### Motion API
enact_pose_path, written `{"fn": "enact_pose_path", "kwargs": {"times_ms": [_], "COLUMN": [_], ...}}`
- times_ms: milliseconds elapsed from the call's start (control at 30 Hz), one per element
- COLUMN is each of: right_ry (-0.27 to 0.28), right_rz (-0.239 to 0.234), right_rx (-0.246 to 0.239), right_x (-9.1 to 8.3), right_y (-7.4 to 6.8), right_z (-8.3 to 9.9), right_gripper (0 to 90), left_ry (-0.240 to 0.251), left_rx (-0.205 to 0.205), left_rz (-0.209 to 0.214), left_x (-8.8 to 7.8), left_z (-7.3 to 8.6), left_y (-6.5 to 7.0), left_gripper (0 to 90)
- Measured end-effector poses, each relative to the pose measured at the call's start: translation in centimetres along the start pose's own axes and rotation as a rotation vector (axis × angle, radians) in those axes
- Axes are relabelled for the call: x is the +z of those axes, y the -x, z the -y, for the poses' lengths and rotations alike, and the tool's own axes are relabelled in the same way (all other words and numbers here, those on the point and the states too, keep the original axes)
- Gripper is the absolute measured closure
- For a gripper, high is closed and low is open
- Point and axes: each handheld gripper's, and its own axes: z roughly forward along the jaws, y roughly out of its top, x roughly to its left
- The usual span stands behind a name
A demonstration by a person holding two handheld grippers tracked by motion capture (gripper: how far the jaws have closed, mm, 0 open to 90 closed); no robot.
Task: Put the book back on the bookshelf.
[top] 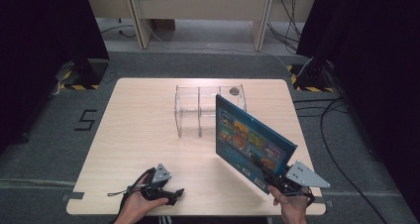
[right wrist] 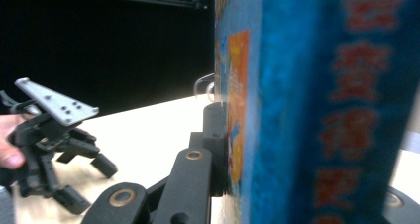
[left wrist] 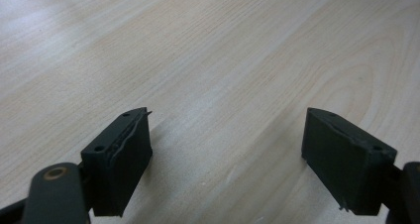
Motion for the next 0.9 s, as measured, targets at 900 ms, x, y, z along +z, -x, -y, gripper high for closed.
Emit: {"fn": "enact_pose_path", "kwargs": {"times_ms": [900], "right_ry": [0.006], "right_rz": [0.161], "right_rx": [0.041], "right_x": [2.0], "right_y": [2.7], "right_z": [-0.3], "right_gripper": [83.2], "left_ry": [0.034], "left_rx": [0.045], "left_rz": [0.016], "left_x": [0.7], "left_z": [0.3], "left_y": [0.0], "left_gripper": [7.0]}}
